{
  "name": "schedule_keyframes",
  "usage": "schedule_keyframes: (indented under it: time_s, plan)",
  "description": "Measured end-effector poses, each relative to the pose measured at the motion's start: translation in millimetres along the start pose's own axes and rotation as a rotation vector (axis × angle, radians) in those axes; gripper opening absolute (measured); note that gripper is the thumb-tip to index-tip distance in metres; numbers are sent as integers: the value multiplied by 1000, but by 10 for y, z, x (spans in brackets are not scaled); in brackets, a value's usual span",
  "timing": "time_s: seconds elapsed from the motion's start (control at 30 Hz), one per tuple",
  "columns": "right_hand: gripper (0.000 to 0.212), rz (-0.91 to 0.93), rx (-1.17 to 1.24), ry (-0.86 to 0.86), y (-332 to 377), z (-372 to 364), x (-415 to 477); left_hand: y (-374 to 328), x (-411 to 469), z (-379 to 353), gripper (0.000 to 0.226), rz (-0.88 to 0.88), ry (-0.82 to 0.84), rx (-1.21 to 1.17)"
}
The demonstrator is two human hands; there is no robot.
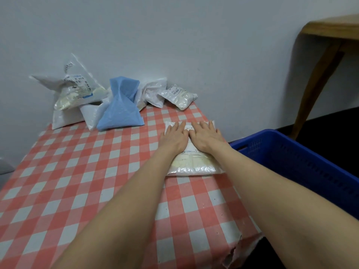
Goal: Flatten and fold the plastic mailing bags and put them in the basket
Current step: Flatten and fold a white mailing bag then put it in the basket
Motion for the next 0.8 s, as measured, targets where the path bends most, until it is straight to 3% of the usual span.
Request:
schedule_keyframes:
  time_s: [0.43,0.57,0.8]
  plan:
    - [54,-3,-8,-24,-17,-24,36,3,20,-15,51,-10,0,-6]
    - [57,1,86,33,-43,56,-15,42,-50,50,50,-57,-19,-71]
    - [62,-40,89,-47,-71,53,-366,106,-381,68,54,-40,-68,-55]
Point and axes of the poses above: each hand's wrist, its own x-axis towards the middle knuckle, its own z-axis out of the back of the hand, y = z × x, the point moved 3 cm from there along x, towards the middle knuckle, and after that the axes turned 7 degrees about y, right-handed, at the moved point
